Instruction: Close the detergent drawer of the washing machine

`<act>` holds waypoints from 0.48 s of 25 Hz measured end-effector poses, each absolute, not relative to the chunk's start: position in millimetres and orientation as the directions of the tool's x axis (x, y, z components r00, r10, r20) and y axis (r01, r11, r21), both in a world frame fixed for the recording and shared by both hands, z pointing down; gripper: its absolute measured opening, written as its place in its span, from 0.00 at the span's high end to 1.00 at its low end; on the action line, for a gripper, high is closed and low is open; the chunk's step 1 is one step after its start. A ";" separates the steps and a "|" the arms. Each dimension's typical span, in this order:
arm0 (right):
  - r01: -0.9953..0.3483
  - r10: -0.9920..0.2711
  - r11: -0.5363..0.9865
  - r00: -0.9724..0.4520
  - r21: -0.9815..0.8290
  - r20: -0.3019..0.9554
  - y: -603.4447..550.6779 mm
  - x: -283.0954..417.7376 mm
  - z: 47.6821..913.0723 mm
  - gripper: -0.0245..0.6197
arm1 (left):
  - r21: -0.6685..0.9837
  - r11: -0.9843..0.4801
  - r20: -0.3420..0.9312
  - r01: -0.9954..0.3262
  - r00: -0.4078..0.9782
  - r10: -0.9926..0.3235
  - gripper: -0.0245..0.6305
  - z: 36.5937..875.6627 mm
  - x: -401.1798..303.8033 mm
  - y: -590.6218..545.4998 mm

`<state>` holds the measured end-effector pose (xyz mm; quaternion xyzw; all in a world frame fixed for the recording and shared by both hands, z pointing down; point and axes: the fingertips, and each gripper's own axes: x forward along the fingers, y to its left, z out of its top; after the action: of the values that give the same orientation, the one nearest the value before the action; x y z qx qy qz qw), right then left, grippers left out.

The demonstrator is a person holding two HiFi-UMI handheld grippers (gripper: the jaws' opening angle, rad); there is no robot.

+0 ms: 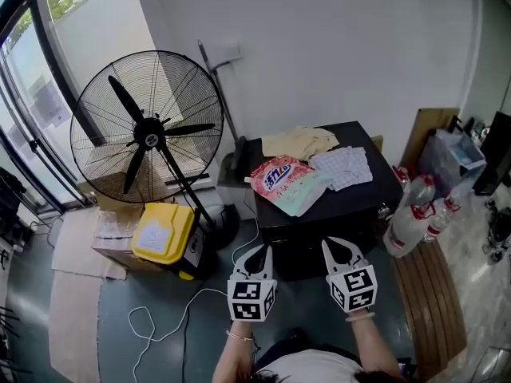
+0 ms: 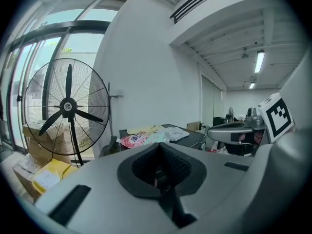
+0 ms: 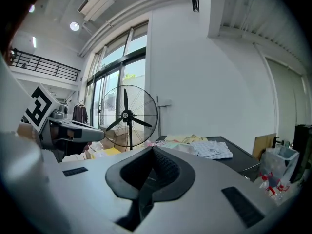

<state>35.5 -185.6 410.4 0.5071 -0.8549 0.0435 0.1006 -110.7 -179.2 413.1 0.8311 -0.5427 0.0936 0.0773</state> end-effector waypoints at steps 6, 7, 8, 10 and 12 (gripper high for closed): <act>-0.869 -0.861 0.493 -0.481 0.042 0.168 -162.1 54.0 389.0 0.92 | 0.015 -0.380 0.208 -0.925 0.375 -0.903 0.93 394.0 -92.8 -150.4; -0.867 -0.860 0.496 -0.483 0.045 0.163 -158.4 56.9 385.7 0.92 | 0.012 -0.377 0.204 -0.926 0.371 -0.906 0.93 390.7 -90.2 -145.4; -0.866 -0.859 0.499 -0.487 0.046 0.157 -154.6 59.4 382.0 0.92 | 0.010 -0.373 0.200 -0.928 0.367 -0.908 0.93 387.3 -87.8 -140.6; -0.862 -0.857 0.504 -0.493 0.047 0.147 -146.8 63.4 375.1 0.92 | 0.005 -0.365 0.194 -0.931 0.359 -0.913 0.94 381.0 -83.7 -130.9; -0.859 -0.855 0.510 -0.500 0.048 0.138 -138.6 66.2 369.2 0.92 | 0.000 -0.357 0.187 -0.934 0.351 -0.917 0.93 376.1 -80.9 -121.2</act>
<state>66.2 -138.6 369.2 0.4947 -0.8660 0.0133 0.0720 -80.9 -121.2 376.1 0.8202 -0.5643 0.0776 0.0532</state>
